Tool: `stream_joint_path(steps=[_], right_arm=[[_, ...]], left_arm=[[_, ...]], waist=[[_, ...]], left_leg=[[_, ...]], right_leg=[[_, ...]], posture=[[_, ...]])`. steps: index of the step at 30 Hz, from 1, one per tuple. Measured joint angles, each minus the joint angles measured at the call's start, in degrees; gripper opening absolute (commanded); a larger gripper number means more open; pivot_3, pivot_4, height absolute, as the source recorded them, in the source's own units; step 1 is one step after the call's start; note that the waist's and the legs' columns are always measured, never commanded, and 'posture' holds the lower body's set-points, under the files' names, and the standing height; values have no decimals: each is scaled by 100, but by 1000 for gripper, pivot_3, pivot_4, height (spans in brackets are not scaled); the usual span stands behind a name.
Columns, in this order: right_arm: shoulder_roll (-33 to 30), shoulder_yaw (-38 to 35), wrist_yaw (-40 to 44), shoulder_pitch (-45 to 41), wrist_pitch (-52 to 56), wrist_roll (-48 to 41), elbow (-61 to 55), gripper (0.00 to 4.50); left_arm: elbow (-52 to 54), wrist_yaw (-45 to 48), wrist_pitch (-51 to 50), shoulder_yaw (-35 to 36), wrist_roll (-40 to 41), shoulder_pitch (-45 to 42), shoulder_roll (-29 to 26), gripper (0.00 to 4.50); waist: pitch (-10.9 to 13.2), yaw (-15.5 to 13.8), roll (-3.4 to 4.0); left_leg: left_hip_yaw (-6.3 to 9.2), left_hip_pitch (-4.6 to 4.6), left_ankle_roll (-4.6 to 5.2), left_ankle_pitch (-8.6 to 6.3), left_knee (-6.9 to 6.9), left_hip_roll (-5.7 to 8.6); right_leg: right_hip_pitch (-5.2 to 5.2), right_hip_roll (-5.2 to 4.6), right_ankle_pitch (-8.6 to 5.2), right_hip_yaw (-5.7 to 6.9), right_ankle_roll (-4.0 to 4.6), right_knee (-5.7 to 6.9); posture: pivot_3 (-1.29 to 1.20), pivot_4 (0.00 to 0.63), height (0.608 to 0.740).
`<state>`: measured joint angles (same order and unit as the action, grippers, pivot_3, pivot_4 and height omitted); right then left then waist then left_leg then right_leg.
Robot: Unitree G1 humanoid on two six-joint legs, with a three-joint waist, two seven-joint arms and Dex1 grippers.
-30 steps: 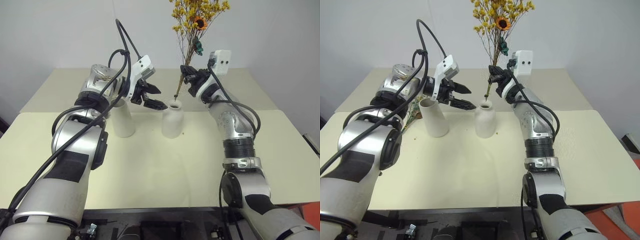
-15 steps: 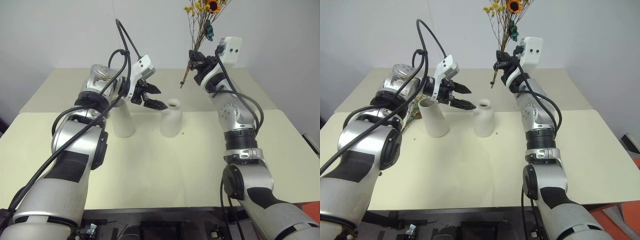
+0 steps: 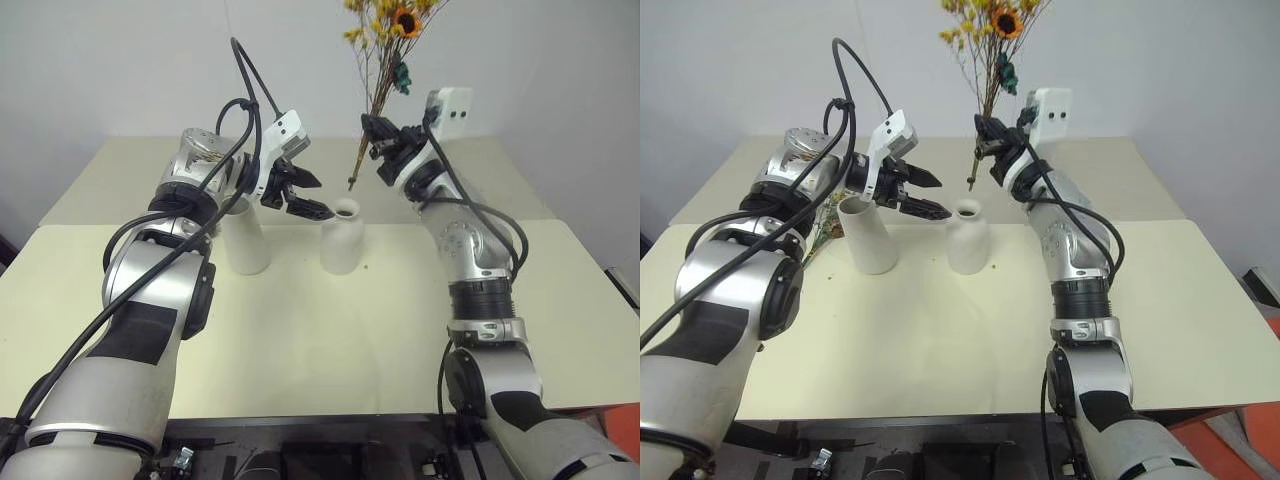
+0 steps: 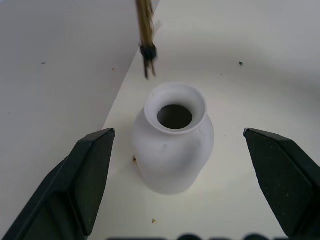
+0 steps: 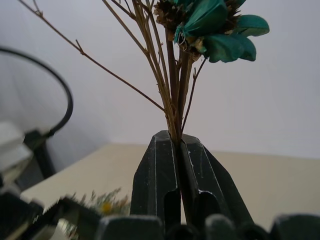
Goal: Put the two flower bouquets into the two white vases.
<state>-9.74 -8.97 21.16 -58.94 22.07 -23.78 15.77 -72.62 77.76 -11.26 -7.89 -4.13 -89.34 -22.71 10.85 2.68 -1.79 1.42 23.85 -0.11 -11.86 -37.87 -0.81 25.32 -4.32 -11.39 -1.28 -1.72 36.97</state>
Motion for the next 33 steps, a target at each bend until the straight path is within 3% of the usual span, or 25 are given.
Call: stream_joint_path(steps=[19,24,33], right_arm=[[80,514,130,570,172,247,-69,34],[155,576,128,642,113,299,-69,1396],[153,582,113,798,104,335,-326,4475]], left_arm=[[0,45,4,33,-24,2,-50,4500],[0,44,5,33,-25,5,-72,4500],[0,42,11,61,-24,6,-96,4500]], waist=[[0,2,0],[0,-3,0],[0,-2,0]], left_leg=[[0,0,0,0,0,-1],[0,0,0,0,0,0],[0,0,0,0,0,0]], right_leg=[[0,1,0,0,0,-2],[0,0,0,0,0,-2],[0,0,0,0,-1,-1]], posture=[[0,150,740],[0,150,740],[0,150,740]])
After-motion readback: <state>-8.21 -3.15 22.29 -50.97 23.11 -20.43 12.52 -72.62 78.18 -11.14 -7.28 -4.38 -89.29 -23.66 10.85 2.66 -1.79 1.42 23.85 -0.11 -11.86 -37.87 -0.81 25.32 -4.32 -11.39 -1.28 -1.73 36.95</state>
